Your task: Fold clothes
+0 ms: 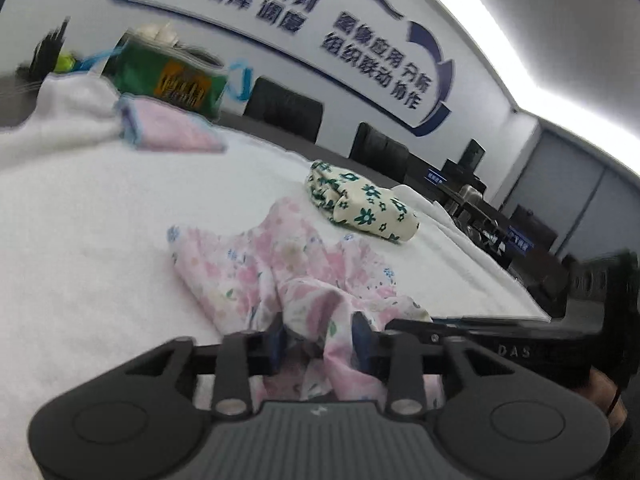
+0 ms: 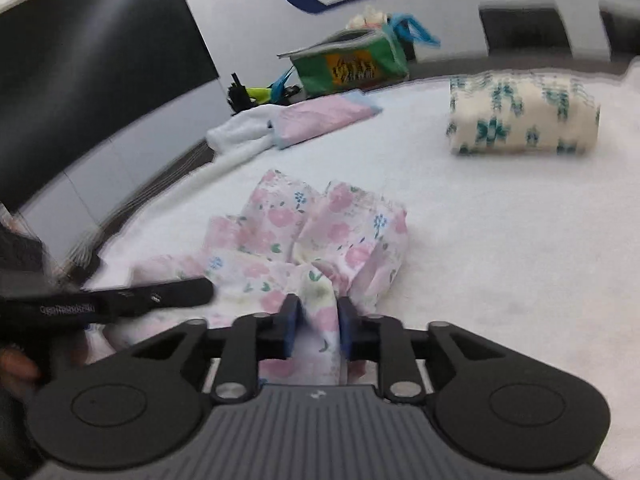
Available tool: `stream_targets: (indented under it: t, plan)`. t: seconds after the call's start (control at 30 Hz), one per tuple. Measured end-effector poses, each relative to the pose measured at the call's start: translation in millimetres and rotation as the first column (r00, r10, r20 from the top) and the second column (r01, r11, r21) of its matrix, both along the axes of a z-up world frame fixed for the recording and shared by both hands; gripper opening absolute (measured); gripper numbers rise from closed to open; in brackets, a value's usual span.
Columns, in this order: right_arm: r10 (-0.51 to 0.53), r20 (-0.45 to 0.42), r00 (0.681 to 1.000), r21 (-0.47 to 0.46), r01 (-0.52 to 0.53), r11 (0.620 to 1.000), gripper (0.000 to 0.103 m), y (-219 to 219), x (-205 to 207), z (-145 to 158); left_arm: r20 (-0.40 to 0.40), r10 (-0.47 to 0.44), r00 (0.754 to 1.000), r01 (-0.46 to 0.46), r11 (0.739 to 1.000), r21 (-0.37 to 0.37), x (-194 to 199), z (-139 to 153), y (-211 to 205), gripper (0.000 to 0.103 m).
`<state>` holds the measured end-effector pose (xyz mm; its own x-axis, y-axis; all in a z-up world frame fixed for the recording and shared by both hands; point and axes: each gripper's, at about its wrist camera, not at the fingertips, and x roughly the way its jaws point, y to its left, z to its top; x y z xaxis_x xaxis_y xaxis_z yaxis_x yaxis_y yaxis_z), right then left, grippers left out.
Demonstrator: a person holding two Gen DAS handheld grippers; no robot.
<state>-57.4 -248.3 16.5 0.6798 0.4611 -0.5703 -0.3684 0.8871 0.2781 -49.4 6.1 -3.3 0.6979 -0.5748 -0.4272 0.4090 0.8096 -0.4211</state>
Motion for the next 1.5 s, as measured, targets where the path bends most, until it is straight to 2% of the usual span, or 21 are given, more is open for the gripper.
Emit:
stream_targets:
  t: [0.03, 0.1, 0.23, 0.37, 0.57, 0.8, 1.5]
  plan:
    - [-0.018, 0.006, 1.0, -0.018, 0.018, 1.0, 0.045, 1, 0, 0, -0.015, 0.0, 1.0, 0.0, 1.0, -0.005, 2, -1, 1, 0.047]
    - [-0.051, 0.011, 0.999, -0.031, 0.052, 0.998, 0.051, 0, -1, -2, -0.044, 0.001, 0.999, -0.002, 1.0, -0.015, 6, -4, 3, 0.05]
    - [-0.092, 0.022, 0.996, -0.006, 0.092, 0.996, 0.055, -1, -4, -10, -0.072, -0.002, 0.997, -0.002, 0.998, -0.059, 9, -8, 11, 0.052]
    - [-0.105, 0.056, 0.993, -0.005, 0.106, 0.994, 0.057, -1, -10, -12, -0.073, 0.002, 0.997, -0.006, 0.998, -0.065, 8, -8, 12, 0.053]
    - [-0.106, 0.051, 0.993, 0.015, 0.105, 0.994, 0.059, -3, -9, -12, -0.067, 0.001, 0.998, -0.005, 0.998, -0.061, 6, -7, 12, 0.054]
    - [-0.117, 0.046, 0.992, 0.057, 0.114, 0.992, 0.06, -9, -9, -15, -0.062, -0.016, 0.998, 0.012, 0.998, -0.066, 6, -7, 11, 0.063]
    - [-0.126, 0.038, 0.991, 0.1, 0.122, 0.987, 0.063, -13, -9, -17, -0.05, -0.011, 0.999, 0.008, 0.999, -0.046, 2, -6, 7, 0.065]
